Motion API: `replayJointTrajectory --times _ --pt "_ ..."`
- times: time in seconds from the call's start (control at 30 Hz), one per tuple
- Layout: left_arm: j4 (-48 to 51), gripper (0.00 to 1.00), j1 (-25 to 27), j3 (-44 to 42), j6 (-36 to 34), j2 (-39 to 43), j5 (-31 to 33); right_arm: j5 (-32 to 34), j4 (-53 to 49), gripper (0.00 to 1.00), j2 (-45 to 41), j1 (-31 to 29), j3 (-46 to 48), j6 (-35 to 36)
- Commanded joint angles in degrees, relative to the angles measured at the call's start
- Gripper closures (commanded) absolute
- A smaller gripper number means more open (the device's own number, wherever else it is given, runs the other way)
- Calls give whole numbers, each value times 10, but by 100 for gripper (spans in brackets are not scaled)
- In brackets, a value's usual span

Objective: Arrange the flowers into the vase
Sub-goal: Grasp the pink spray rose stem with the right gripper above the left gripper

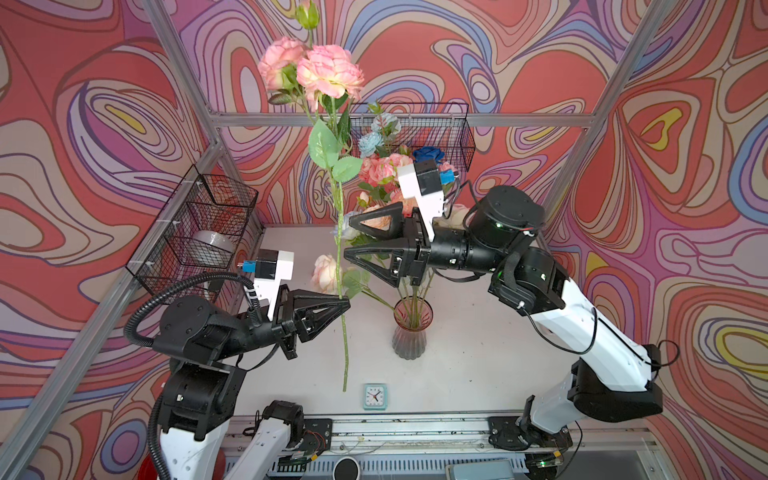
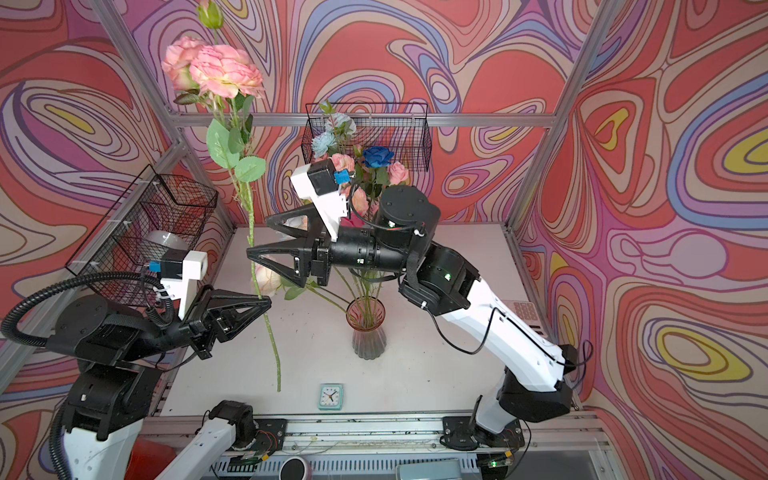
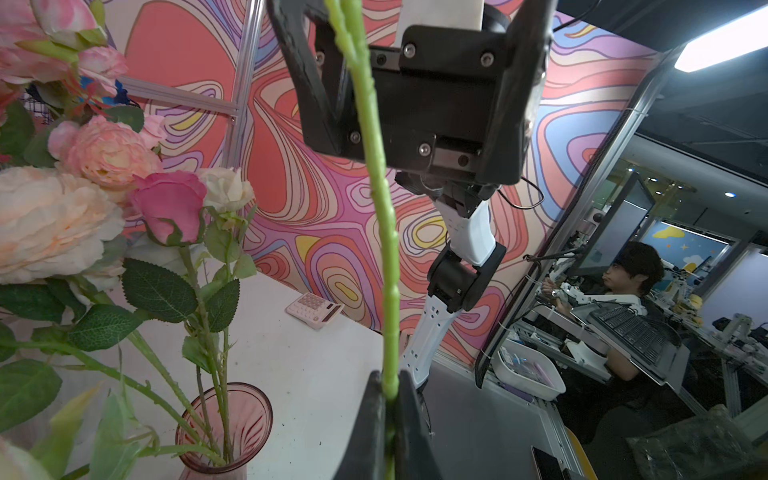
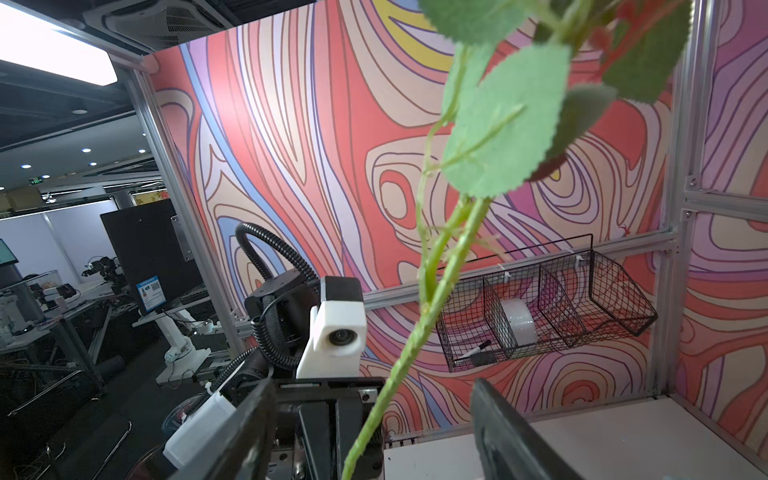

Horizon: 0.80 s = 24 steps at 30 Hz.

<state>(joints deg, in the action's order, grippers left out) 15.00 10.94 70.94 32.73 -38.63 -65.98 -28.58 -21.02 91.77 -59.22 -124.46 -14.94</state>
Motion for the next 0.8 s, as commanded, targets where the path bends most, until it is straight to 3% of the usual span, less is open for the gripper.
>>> replayJointTrajectory --times 0.0,0.07,0.13,0.33,0.37,0.4,0.47,0.53,0.67,0.77 --pt "-60 100 3 -11 13 -1 -40 -12 -34 26 25 2 -32 6" --pt "-73 100 3 -19 22 0 -49 -9 -35 29 31 2 -42 6" --pt "-78 100 3 -25 26 0 -53 -5 -35 40 33 1 -46 8" --pt "-75 98 3 -30 32 -1 -33 10 -29 92 14 1 -22 17" --pt "-73 79 3 -30 34 0 -21 15 -27 99 5 1 -11 19" --pt "-74 60 3 -32 36 2 -11 22 -23 100 -6 2 4 20" --pt "-86 36 3 -38 49 5 3 39 -14 100 -31 1 37 24" --pt "-98 18 3 -43 61 7 13 59 -7 100 -60 1 75 27" --pt "-111 0 3 -47 77 18 48 99 -7 100 -124 1 150 31" --pt "-100 0 3 -44 75 35 105 128 -12 100 -169 1 197 32"
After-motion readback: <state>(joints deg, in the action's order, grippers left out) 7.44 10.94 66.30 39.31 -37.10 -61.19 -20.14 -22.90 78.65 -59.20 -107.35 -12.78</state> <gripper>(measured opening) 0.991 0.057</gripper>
